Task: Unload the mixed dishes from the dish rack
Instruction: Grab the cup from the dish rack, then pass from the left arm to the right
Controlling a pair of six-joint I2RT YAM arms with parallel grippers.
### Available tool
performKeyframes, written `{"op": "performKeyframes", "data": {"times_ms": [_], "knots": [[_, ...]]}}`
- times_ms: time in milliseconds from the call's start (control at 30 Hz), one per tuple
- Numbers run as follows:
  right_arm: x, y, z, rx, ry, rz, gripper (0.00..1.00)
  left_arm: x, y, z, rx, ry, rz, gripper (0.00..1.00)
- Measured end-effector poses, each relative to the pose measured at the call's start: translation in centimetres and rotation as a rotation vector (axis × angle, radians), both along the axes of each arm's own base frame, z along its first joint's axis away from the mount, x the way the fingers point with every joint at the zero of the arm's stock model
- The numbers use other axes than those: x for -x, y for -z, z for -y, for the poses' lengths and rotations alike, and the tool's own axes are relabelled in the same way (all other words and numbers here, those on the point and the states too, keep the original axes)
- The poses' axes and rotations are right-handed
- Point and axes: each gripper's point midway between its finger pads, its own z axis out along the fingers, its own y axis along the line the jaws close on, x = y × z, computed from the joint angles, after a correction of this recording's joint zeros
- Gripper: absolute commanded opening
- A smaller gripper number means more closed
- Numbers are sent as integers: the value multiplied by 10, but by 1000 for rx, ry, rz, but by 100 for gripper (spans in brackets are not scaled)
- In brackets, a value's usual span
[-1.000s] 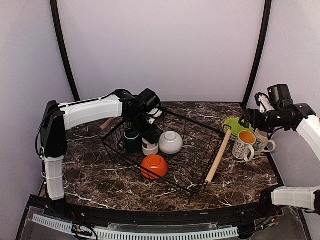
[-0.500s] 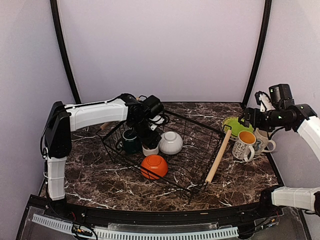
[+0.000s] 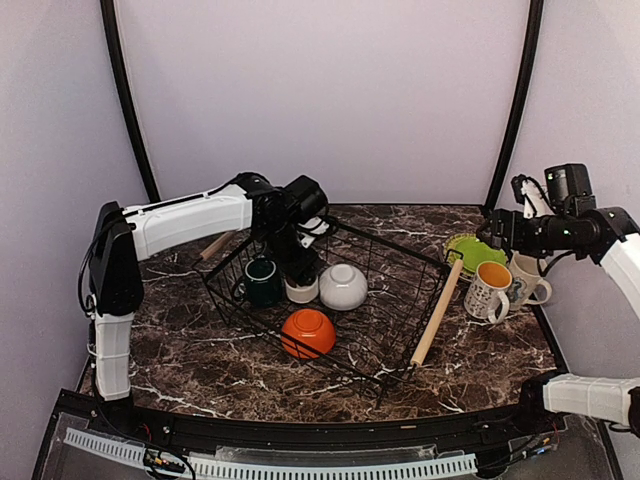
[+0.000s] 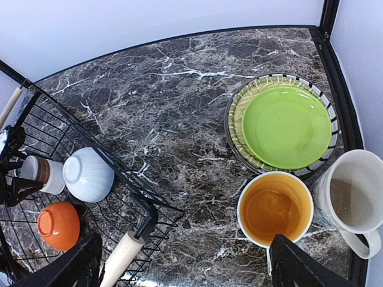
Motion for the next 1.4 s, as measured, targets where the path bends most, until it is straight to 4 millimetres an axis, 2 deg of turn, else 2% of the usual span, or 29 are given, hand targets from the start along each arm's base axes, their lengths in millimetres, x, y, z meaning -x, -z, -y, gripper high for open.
{"op": "performKeyframes", "data": {"times_ms": [133, 267, 467, 600, 700, 900, 1067, 1400], "knots": [[2, -12, -7, -33, -31, 34, 95, -3, -15, 4, 23, 12, 24, 47], [0, -23, -14, -67, -59, 69, 96, -2, -38, 7, 67, 26, 49, 47], [-1, -38, -27, -135, -109, 105, 98, 7, -93, 6, 185, 50, 108, 46], [-2, -49, -37, -204, -141, 132, 99, 12, -131, 5, 321, 70, 140, 44], [-5, -60, -46, -268, -165, 159, 99, 14, -147, -5, 423, 66, 141, 43], [-14, -81, -69, -403, -236, 204, 99, 10, -150, -34, 603, 8, 102, 41], [-25, -85, -97, -473, -306, 199, 99, 6, -146, -40, 733, -18, 55, 40], [-33, -73, -193, -521, -503, 125, 99, 5, -158, -31, 927, 12, -23, 39]]}}
